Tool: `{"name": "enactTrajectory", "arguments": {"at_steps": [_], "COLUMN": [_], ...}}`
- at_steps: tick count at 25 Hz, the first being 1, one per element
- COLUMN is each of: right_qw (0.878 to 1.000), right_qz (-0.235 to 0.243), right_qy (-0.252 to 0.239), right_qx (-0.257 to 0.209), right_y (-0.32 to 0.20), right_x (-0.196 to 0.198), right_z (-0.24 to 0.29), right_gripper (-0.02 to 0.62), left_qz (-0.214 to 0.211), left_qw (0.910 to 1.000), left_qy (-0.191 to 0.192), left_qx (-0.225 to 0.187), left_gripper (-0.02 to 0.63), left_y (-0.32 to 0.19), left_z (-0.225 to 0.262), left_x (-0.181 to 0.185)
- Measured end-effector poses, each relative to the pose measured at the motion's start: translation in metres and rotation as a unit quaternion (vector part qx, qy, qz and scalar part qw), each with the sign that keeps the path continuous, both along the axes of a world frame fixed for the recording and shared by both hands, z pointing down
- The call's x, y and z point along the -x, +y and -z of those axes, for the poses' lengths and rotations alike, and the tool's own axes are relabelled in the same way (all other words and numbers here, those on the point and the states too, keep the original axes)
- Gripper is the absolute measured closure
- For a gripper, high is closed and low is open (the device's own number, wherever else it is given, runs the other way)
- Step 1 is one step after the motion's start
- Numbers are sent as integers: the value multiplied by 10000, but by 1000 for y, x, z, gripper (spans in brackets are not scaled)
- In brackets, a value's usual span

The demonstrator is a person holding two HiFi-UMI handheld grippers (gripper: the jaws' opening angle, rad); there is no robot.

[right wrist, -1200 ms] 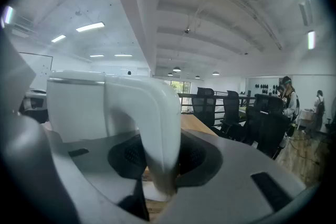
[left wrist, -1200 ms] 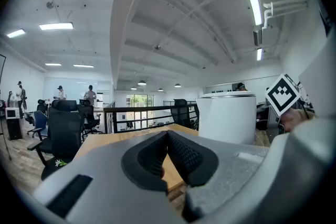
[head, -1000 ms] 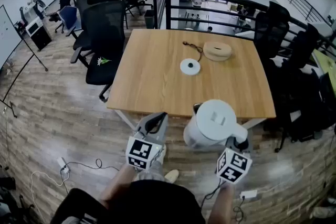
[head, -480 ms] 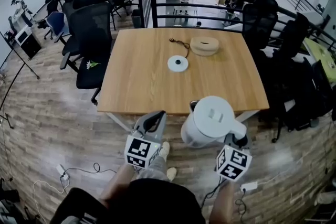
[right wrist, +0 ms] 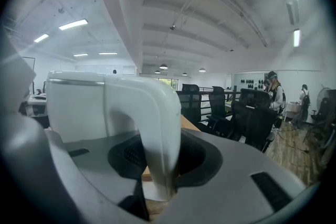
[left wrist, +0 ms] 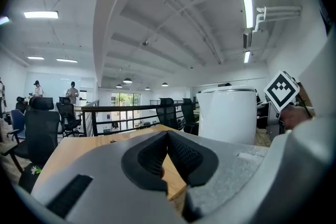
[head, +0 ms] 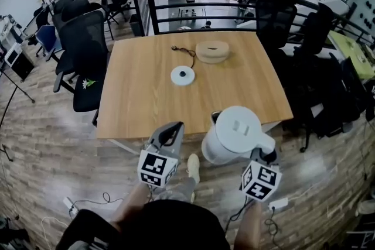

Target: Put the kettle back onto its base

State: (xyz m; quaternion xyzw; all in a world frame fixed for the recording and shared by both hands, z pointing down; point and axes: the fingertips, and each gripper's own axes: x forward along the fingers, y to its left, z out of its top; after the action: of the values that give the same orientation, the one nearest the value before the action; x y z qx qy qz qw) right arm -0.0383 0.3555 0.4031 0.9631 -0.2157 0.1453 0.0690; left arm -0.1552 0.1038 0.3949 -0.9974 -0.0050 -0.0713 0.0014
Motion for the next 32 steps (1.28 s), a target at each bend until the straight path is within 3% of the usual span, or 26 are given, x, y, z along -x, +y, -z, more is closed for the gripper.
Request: {"name": "enactTrajectory", "arguments": {"at_steps": [16, 32], "right_qw": [9998, 9982], "right_qz": [63, 548], "right_qy": [-118, -93], "right_qx": [135, 214], "right_y": [-55, -144], "right_x": [-135, -245], "right_z": [-1, -5], "right_gripper": [479, 479], "left_qz": [64, 485], "left_qw": [9997, 9977], "left_qy": [-180, -286], "left_qx": [166, 381], "left_gripper": [604, 604], "left_y": [-54, -124], "left_z": [-8, -21], "left_x": [-135, -225]}}
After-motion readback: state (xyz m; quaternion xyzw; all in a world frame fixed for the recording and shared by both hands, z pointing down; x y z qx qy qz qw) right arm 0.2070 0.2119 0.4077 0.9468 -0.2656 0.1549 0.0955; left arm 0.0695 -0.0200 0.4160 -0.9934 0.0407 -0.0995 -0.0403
